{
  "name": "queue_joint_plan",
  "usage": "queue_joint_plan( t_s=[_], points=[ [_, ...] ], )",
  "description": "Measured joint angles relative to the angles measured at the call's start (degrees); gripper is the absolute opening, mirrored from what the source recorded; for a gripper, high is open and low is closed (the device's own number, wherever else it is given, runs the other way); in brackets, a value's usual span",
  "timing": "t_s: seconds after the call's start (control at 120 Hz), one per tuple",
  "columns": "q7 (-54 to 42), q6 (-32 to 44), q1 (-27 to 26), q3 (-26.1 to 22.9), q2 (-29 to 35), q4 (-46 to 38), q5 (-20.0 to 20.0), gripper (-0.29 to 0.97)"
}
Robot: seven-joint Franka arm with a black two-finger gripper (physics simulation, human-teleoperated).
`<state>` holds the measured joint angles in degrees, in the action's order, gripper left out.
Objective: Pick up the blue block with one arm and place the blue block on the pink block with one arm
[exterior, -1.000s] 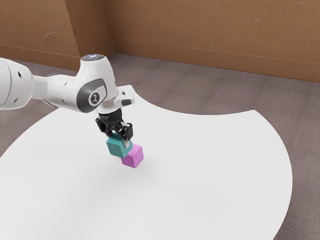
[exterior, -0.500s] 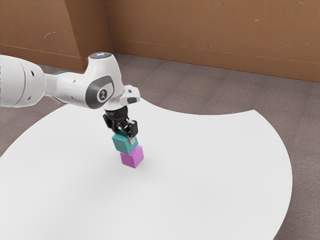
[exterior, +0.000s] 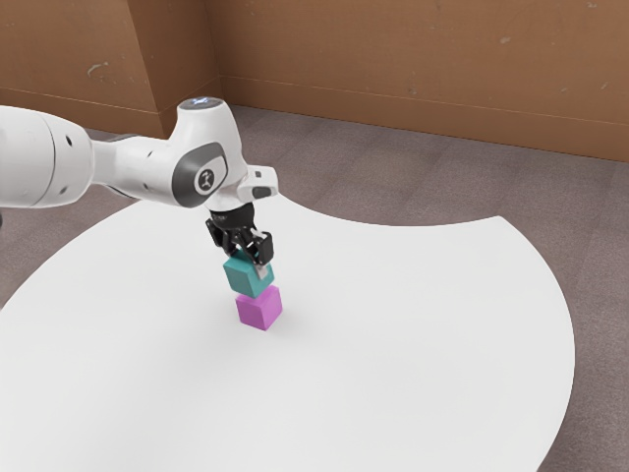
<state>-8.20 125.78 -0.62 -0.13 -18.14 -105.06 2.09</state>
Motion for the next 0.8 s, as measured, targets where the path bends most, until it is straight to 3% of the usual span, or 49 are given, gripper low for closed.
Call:
queue_joint_plan(
  t_s=[0.8],
  points=[
    [-0.82, -0.16, -0.08, 0.64, -0.18, 0.10, 0.64, 0.37]
  ],
)
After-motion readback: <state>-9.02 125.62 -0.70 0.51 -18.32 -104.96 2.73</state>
